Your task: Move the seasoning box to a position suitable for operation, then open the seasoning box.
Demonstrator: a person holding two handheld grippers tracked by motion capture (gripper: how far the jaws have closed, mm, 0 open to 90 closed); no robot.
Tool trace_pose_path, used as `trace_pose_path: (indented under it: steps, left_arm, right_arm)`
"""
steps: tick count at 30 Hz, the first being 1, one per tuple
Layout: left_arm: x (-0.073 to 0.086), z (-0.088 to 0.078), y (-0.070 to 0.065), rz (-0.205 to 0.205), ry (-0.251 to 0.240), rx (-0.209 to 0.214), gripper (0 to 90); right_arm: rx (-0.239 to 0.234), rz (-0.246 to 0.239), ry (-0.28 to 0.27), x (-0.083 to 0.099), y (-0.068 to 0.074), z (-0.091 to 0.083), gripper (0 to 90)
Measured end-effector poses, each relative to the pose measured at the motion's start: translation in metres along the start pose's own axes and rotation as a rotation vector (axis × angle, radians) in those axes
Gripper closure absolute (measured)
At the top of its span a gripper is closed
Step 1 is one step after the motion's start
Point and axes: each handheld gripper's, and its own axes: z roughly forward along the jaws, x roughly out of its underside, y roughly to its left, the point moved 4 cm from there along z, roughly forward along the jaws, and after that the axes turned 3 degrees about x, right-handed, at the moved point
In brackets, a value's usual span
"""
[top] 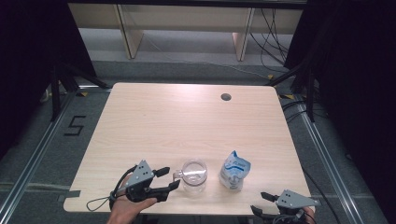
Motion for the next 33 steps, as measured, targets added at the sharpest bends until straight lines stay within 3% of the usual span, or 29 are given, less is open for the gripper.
trace_pose_path:
  steps: [9,10,12,13,14,16,17,18,23,25,29,30,33]
  left_arm:
    - [-0.001,0.004,0.002,-0.011,0.003,0.000,48.0]
    - [-0.001,0.005,0.002,-0.005,0.003,0.002,48.4]
    - [-0.001,0.005,0.002,-0.004,0.009,0.001,49.5]
    - [-0.002,0.007,0.001,-0.004,0.001,0.010,51.9]
    - [-0.002,0.007,0.001,-0.004,0.001,0.010,52.9]
    - [-0.003,0.007,0.001,0.015,0.000,0.024,55.3]
    - [-0.005,0.007,0.001,0.028,-0.008,0.042,61.0]
    - [-0.008,0.007,0.000,0.031,-0.018,0.039,69.9]
    - [-0.013,0.009,-0.002,0.084,-0.013,0.037,82.0]
    - [-0.013,0.011,-0.003,0.088,-0.010,0.030,84.7]
    - [-0.012,0.015,-0.002,0.107,-0.001,0.024,86.4]
    - [-0.012,0.015,-0.002,0.093,-0.005,0.018,87.0]
    - [-0.012,0.015,0.001,0.098,-0.011,0.016,87.4]
  right_arm:
    - [-0.022,0.013,0.008,0.000,0.003,0.002,38.1]
    - [0.005,0.002,0.001,0.000,0.003,0.001,38.1]
    - [0.006,0.005,0.002,0.000,0.003,0.001,38.2]
    - [-0.025,0.002,0.003,-0.001,0.005,0.002,38.7]
    - [-0.004,-0.004,-0.005,-0.002,0.005,0.001,39.2]
    - [-0.005,-0.009,-0.005,-0.001,0.006,0.001,40.0]
    - [-0.029,-0.001,-0.001,-0.001,0.008,0.002,40.8]
    - [-0.005,-0.016,-0.022,-0.003,0.009,0.001,42.3]
    - [-0.033,-0.005,-0.044,-0.005,0.014,0.000,47.5]
    - [-0.019,-0.033,-0.070,-0.008,0.016,0.001,49.3]
    - [-0.037,-0.020,-0.086,-0.011,0.025,0.002,52.3]
    - [-0.035,-0.039,-0.113,-0.013,0.026,0.004,55.0]
    - [-0.033,-0.047,-0.121,-0.015,0.030,0.004,58.3]
